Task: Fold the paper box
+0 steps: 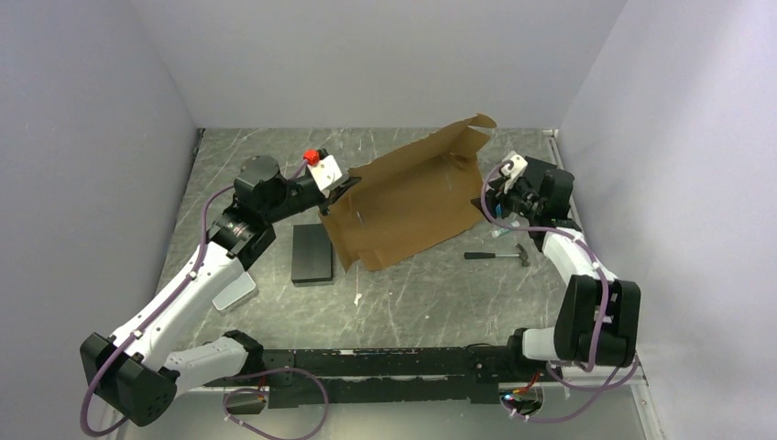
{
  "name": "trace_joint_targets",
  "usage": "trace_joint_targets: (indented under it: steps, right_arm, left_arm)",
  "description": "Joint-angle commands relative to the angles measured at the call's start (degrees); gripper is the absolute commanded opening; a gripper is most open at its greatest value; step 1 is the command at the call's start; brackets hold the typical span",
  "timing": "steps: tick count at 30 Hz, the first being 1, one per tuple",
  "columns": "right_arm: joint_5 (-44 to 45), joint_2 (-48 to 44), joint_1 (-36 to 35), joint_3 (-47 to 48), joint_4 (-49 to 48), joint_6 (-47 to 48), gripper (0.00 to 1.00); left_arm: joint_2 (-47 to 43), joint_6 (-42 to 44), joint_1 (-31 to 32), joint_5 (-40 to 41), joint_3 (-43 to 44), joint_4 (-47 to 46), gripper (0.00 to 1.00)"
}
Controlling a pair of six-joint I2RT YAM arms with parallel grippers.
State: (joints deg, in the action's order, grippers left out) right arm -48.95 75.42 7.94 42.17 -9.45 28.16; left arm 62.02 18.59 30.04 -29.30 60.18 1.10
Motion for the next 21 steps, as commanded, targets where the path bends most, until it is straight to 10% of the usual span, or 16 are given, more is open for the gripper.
trace_joint_targets:
  steps: [1, 13, 21]
  right_arm:
    - [4.0, 4.4, 0.5, 5.0, -3.2, -5.4, 0.71]
    - [2.9, 15.9, 0.0, 14.4, -7.9, -11.0, 0.62]
    - [1.9, 14.3, -0.7, 10.0, -10.0, -9.1, 0.04]
  left_arm:
    - [-1.2, 1.0, 0.1, -1.3, 0.4, -3.2, 0.00]
    - [-1.2, 0.7, 0.1, -1.6, 0.9, -2.9, 0.00]
    - [-1.7, 0.4, 0.1, 0.4, 0.9, -2.2, 0.00]
